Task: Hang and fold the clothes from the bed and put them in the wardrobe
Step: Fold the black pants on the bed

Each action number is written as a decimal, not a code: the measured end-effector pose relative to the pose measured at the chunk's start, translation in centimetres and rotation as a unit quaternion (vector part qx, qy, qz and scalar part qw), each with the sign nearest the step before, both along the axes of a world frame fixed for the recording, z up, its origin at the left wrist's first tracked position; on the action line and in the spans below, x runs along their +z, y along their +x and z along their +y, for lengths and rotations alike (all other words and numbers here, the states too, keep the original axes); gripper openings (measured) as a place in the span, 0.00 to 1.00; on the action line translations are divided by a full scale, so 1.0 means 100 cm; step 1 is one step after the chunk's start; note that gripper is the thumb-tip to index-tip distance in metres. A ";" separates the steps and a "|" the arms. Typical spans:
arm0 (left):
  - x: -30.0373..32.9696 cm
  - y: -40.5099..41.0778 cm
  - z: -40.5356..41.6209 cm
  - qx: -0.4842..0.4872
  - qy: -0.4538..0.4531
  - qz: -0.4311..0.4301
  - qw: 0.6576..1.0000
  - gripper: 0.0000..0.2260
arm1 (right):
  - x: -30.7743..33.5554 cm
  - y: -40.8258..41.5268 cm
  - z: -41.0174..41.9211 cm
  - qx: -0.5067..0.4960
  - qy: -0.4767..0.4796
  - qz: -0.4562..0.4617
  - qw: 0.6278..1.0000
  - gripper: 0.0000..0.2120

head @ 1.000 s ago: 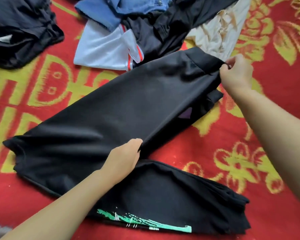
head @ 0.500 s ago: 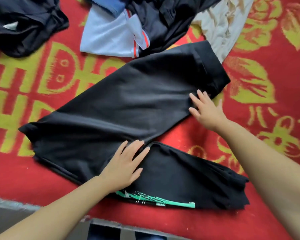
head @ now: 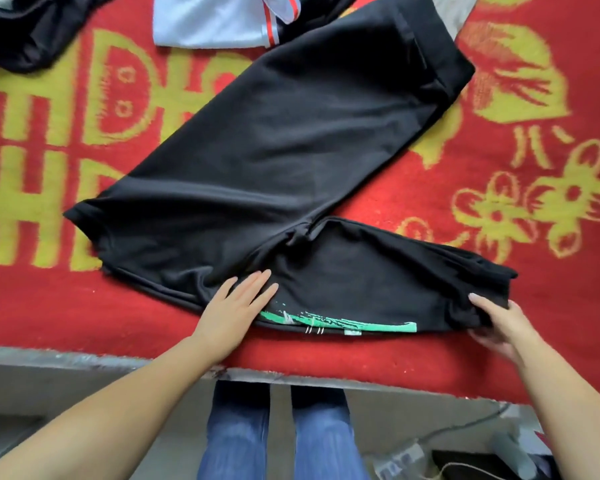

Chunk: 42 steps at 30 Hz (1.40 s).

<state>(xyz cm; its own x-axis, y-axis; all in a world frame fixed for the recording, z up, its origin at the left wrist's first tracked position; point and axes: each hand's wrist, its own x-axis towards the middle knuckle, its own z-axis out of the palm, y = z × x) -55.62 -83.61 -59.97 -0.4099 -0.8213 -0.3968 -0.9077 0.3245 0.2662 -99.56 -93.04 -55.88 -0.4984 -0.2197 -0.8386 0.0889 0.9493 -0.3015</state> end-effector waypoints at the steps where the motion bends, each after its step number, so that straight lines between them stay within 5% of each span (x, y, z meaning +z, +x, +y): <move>1: 0.002 0.003 -0.003 0.004 0.016 0.008 1.000 0.34 | 0.008 0.009 -0.009 -0.045 -0.011 -0.025 0.999 0.07; 2: 0.003 0.006 -0.006 0.004 0.030 0.018 0.999 0.36 | 0.015 0.016 -0.020 -0.081 -0.012 -0.047 0.996 0.02; 4: 0.012 0.009 -0.013 0.021 0.077 0.064 0.995 0.36 | 0.035 0.031 -0.046 -0.139 -0.050 -0.110 0.983 0.08; 6: 0.027 0.014 -0.021 0.098 0.139 0.144 0.975 0.34 | 0.059 0.045 -0.077 -0.173 -0.159 -0.163 0.958 0.31; 8: 0.048 0.025 -0.036 0.179 0.258 0.199 0.928 0.32 | 0.090 0.060 -0.120 -0.200 -0.236 -0.179 0.934 0.39; 12: 0.085 0.059 -0.077 0.311 0.377 0.296 0.820 0.10 | 0.147 0.118 -0.204 -0.231 -0.344 -0.223 0.882 0.19; 15: 0.086 0.090 -0.097 0.422 0.472 0.388 0.669 0.13 | 0.142 0.176 -0.263 -0.230 -0.359 -0.230 0.875 0.05; 16: 0.081 0.097 -0.102 0.439 0.468 0.403 0.653 0.10 | 0.133 0.196 -0.274 -0.210 -0.355 -0.227 0.882 0.04; 17: 0.073 0.103 -0.106 0.456 0.443 0.399 0.661 0.07 | 0.119 0.214 -0.284 -0.165 -0.346 -0.230 0.894 0.06; 19: 0.053 0.110 -0.108 0.495 0.322 0.303 0.748 0.05 | 0.093 0.252 -0.282 0.011 -0.308 -0.220 0.926 0.18; 21: 0.044 0.113 -0.104 0.532 0.134 0.166 0.819 0.03 | 0.066 0.281 -0.256 0.260 -0.274 -0.096 0.921 0.28; 22: 0.044 0.115 -0.099 0.538 0.062 0.137 0.829 0.05 | 0.056 0.292 -0.233 0.390 -0.284 -0.016 0.876 0.32; 24: 0.044 0.126 -0.087 0.516 -0.021 0.110 0.849 0.13 | 0.041 0.311 -0.169 0.603 -0.319 0.067 0.728 0.34; 28: 0.029 0.173 -0.079 0.475 -0.013 -0.031 0.879 0.31 | 0.020 0.337 -0.027 0.848 -0.281 0.096 0.440 0.43; 30: 0.024 0.195 -0.086 0.527 0.046 -0.046 0.848 0.38 | -0.005 0.350 0.003 0.882 -0.240 0.105 0.392 0.45; 32: 0.024 0.208 -0.094 0.584 0.104 0.017 0.805 0.39 | -0.023 0.368 0.011 0.884 -0.210 0.142 0.393 0.46; 35: 0.030 0.220 -0.098 0.623 0.148 0.153 0.752 0.23 | -0.031 0.398 0.005 0.868 -0.205 0.190 0.410 0.45; 39: 0.050 0.229 -0.088 0.670 0.254 0.407 0.566 0.07 | -0.025 0.420 0.004 0.867 -0.194 0.197 0.416 0.37; 42: 0.068 0.228 -0.077 0.666 0.261 0.466 0.521 0.07 | -0.019 0.420 0.009 0.870 -0.195 0.163 0.423 0.34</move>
